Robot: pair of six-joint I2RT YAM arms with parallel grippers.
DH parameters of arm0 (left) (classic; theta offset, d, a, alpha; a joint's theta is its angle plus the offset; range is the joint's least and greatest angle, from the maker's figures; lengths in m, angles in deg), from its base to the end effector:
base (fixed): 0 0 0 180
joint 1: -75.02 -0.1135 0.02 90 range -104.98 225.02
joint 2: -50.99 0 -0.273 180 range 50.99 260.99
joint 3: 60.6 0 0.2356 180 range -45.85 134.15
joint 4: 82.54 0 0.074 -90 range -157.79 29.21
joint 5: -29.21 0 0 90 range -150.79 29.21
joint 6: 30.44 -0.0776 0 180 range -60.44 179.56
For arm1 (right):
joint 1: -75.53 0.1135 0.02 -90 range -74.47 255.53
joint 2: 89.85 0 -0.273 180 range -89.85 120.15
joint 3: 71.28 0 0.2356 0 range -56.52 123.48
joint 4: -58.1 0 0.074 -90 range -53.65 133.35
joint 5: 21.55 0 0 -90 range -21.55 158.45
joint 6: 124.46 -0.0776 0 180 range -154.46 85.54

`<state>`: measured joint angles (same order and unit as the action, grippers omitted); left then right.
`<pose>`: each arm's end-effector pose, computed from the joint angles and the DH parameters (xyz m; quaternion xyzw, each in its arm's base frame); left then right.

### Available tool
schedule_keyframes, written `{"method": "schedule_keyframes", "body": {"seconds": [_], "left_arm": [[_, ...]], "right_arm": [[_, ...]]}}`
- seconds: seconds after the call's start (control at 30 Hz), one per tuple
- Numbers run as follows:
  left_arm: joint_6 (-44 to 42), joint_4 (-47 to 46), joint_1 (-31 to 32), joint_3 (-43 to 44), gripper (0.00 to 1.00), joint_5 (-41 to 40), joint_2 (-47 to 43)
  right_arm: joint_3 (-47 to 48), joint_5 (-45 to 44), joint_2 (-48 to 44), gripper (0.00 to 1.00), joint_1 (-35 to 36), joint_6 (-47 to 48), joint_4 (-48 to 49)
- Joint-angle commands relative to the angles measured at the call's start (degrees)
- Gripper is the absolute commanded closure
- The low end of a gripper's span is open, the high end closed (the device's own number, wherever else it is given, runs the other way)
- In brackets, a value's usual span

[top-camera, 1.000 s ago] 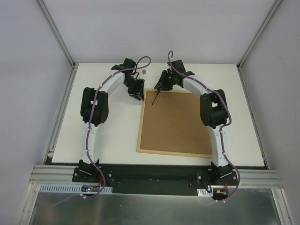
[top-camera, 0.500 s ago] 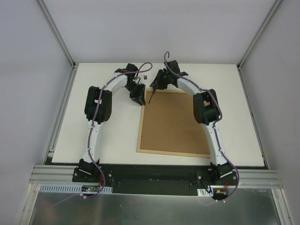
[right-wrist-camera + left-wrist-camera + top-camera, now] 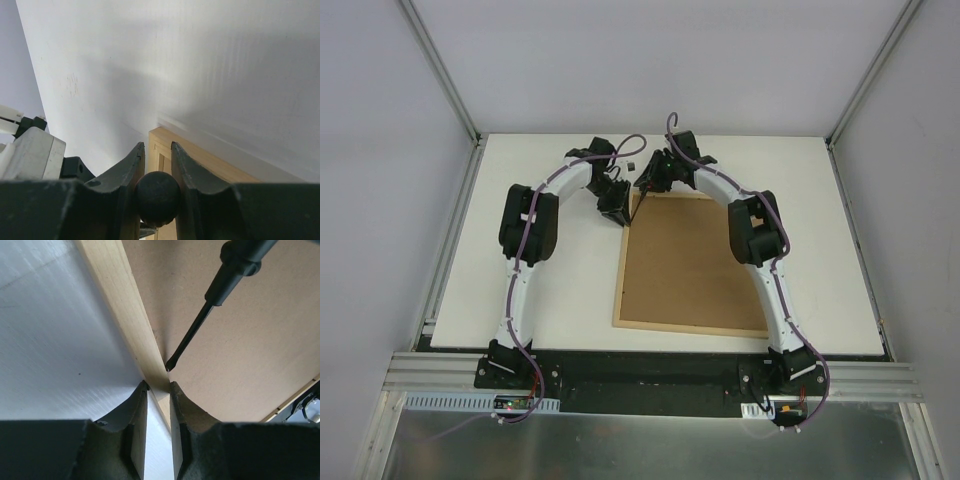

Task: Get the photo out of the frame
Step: Release the photo frame item from the photo frame.

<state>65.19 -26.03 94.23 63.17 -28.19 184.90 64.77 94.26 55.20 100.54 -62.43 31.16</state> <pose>0.4551 -0.2028 0.1407 0.1675 0.9266 -0.3102 0.1306 0.5231 0.2813 0.1486 -0.0790 0.8706 0.3756 0.3077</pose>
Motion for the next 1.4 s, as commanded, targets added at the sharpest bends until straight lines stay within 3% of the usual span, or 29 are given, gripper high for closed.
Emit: {"method": "schedule_keyframes", "body": {"seconds": [0.0, 0.17, 0.37, 0.67, 0.77, 0.9, 0.97, 1.07, 1.2, 1.37], "left_arm": [[-0.8, 2.5, 2.5, -1.5, 0.92, 1.4, -2.2], [-0.7, 2.5, 2.8, -2.2, 0.93, 0.9, -2.5], [0.1, 2.4, 2.9, -2.2, 0.92, -1.6, -2.6], [0.3, 2.3, 2.9, -2.5, 0.81, -3.8, -3.9], [-0.2, 2.3, 2.9, -2.2, 0.75, -4.2, -5.2], [-0.7, 2.5, 2.9, -1.3, 0.67, -5.4, -6.6], [-0.4, 2.5, 2.9, -0.5, 0.61, -7.0, -6.6], [-0.2, 3.4, 3.2, 1.1, 0.54, -8.8, -5.6], [0.5, 4.6, 3.7, 2.5, 0.53, -10.2, -3.7], [1.2, 4.9, 3.7, 4.7, 0.52, -13.4, -1.9]], "right_arm": [[2.9, 0.4, 1.1, 1.00, 0.6, -0.7, 1.5], [3.9, 1.3, 1.9, 1.00, 1.0, -0.3, 1.6], [7.5, -2.2, -0.6, 1.00, 4.7, 3.9, -6.1], [12.7, -16.2, -8.3, 1.00, 9.5, 13.4, -18.5], [10.7, -14.7, -11.2, 1.00, 8.4, 14.1, -19.0], [7.5, -6.0, -16.2, 0.99, 4.8, 15.0, -18.8], [4.4, -2.3, -19.7, 1.00, 3.0, 18.8, -19.7], [-8.3, -0.5, -27.0, 0.99, 1.1, 23.5, -17.5], [-28.7, 1.1, -37.9, 1.00, -1.5, 27.6, -12.6], [-42.1, 8.8, -43.2, 1.00, -6.0, 29.8, -9.9]]}}
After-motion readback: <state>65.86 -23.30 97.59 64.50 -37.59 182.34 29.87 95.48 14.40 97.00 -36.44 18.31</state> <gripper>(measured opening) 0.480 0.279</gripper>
